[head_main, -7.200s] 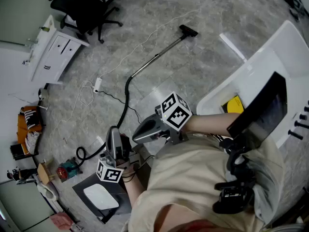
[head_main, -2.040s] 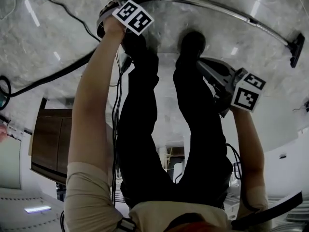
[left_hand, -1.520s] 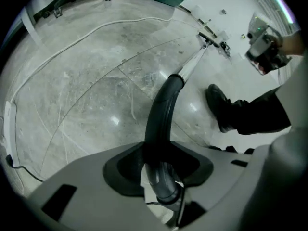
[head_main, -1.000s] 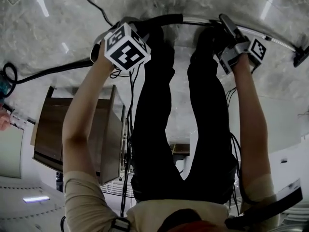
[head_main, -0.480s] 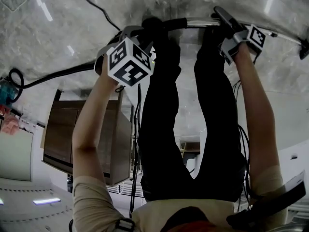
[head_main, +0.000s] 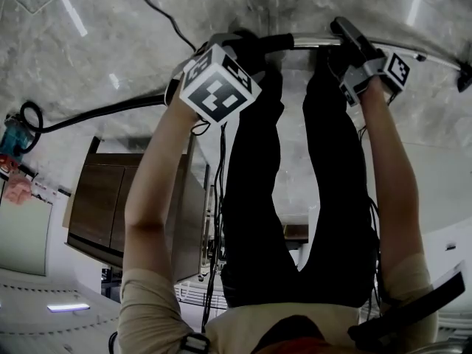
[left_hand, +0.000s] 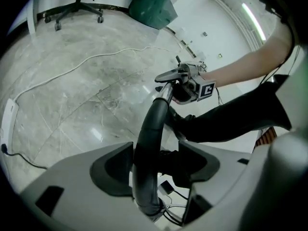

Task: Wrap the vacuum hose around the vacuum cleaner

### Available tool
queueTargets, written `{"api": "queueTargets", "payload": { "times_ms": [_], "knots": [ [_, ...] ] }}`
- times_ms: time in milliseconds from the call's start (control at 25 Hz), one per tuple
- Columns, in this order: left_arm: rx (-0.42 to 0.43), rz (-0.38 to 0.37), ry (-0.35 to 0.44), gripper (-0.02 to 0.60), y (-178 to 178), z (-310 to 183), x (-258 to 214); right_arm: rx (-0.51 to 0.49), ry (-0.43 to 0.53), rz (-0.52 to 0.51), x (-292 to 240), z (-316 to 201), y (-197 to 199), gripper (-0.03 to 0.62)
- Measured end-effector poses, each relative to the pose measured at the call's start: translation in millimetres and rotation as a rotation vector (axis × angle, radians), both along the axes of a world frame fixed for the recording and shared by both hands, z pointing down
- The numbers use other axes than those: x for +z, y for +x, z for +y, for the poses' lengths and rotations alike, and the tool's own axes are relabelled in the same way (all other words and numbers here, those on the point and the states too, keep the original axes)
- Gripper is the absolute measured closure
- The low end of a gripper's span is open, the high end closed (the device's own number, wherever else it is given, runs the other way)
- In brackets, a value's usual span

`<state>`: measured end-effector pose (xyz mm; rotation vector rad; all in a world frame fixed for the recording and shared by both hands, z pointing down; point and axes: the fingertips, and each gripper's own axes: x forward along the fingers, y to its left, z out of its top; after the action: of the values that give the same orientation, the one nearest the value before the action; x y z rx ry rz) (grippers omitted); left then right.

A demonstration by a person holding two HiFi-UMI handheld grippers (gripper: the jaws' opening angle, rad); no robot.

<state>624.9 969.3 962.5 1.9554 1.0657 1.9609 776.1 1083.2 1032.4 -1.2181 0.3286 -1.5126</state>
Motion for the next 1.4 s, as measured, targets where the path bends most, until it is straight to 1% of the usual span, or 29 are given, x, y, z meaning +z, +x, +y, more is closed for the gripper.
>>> {"api": "queueTargets", "payload": {
  "times_ms": [80,280,360,480,520,560,600,680,880,1080,1160,1280,1400],
  "knots": [
    [-0.009,-0.004,-0.029,0.299,3.9,3.9,-9.6,0.005,0.027,0.029,-17.8,-1.7,2.0,0.467],
    [0.030,0.040,-0.014,0.302,1.3,2.6,-42.5,0.009,0.128,0.078,-80.3,-26.3,3.8,0.467],
    [0.046,0.059,0.014,0.336,-1.4,-2.9,-60.7,0.002,0.152,0.084,-100.4,-38.0,3.4,0.467],
    [0.033,0.059,0.010,0.349,-6.5,-6.4,-93.3,-0.021,0.170,0.090,-127.5,-48.5,1.1,0.465],
    [0.032,0.058,0.010,0.369,-8.9,-7.7,-104.3,-0.031,0.176,0.095,-137.4,-51.8,-0.1,0.465],
    [0.034,0.064,0.020,0.416,-10.8,-10.0,-114.4,-0.042,0.185,0.100,-147.3,-55.6,-1.0,0.464],
    [0.038,0.075,0.038,0.501,-12.3,-12.9,-123.4,-0.052,0.197,0.103,-157.2,-60.3,-1.5,0.464],
    [0.044,0.098,0.072,0.529,-16.1,-17.1,-140.7,-0.075,0.224,0.103,-175.7,-70.5,-2.8,0.464],
    [0.021,0.152,0.159,0.534,-26.5,-21.4,-189.9,-0.144,0.276,0.086,-225.3,-86.1,-11.7,0.464],
    [-0.015,0.214,0.295,0.535,-40.9,-33.1,-247.5,-0.238,0.360,0.056,-282.5,-111.6,-26.5,0.464],
    [-0.033,0.219,0.336,0.535,-51.4,-36.0,-270.7,-0.271,0.374,0.033,-304.6,-120.3,-37.5,0.464],
    [-0.063,0.204,0.365,0.535,-69.5,-39.3,-305.3,-0.314,0.370,0.004,-334.9,-128.8,-55.8,0.464],
    [-0.096,0.209,0.398,0.535,-80.3,-51.5,-335.1,-0.367,0.366,-0.012,-362.3,-145.2,-66.5,0.464]
  ]
}}
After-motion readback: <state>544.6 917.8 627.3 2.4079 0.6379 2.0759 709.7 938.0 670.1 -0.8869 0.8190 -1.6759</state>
